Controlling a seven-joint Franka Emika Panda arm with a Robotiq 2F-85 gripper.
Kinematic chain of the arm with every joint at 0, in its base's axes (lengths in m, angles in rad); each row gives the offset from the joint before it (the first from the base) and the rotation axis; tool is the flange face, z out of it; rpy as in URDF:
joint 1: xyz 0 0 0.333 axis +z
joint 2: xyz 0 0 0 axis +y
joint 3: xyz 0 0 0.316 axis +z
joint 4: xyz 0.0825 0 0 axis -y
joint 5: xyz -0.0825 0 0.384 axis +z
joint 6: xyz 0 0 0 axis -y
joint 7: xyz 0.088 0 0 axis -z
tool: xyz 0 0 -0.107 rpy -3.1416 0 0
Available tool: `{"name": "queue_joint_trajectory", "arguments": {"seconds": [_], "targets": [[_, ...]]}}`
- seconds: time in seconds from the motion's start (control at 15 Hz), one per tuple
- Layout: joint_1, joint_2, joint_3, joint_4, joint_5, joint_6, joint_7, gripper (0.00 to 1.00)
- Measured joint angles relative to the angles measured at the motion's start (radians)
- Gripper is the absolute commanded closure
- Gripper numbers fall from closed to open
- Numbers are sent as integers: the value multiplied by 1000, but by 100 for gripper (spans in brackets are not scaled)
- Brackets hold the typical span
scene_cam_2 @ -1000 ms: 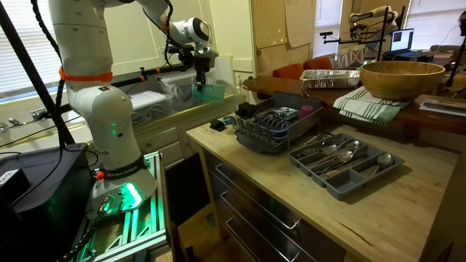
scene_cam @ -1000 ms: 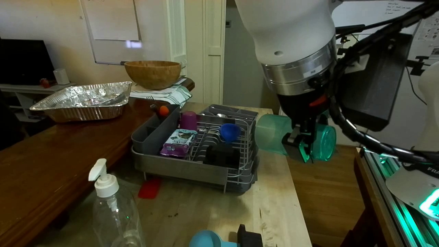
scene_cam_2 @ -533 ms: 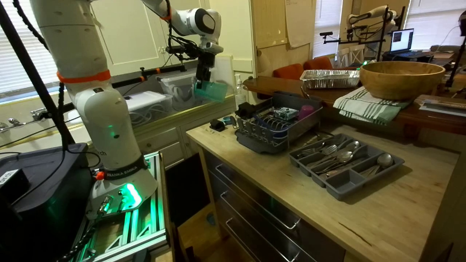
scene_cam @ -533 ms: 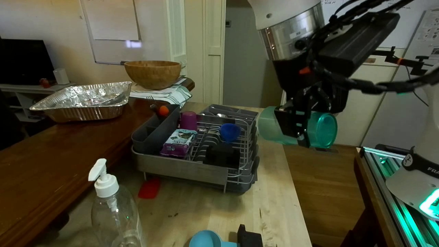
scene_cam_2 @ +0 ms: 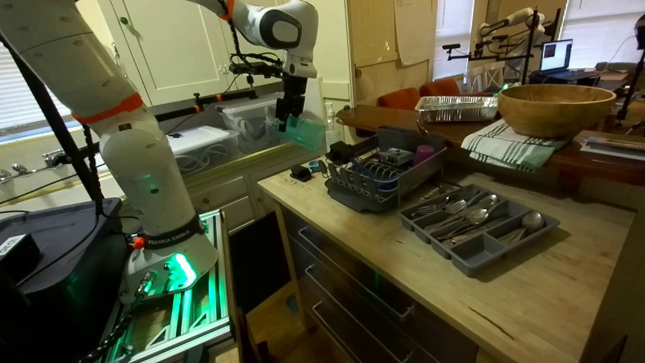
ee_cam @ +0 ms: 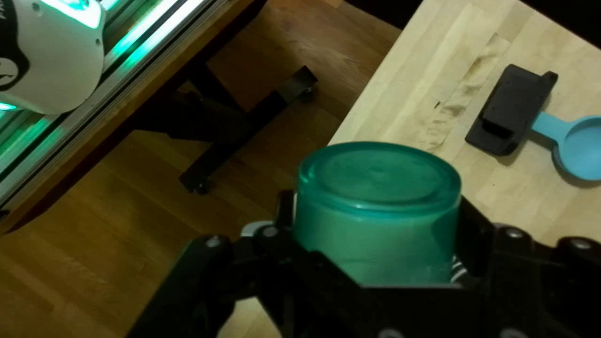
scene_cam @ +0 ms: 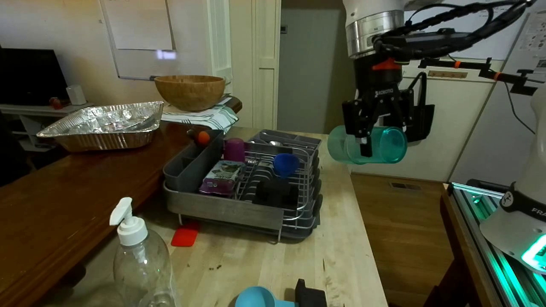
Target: Put the blue cup into the dishwasher
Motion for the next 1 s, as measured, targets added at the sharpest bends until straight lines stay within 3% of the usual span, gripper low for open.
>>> {"name": "queue_joint_trajectory", "arguments": {"seconds": [0.07, 0.33, 0.4, 0.73, 1.0], "targets": [[-20, -28, -15, -43, 30, 36, -18, 22], [-63, -103, -46, -147, 95, 97, -53, 22], [-63, -110, -45, -152, 97, 98, -53, 47], [-90, -126, -65, -179, 152, 117, -89, 47], [-170, -182, -203, -286, 270, 138, -313, 47]]}}
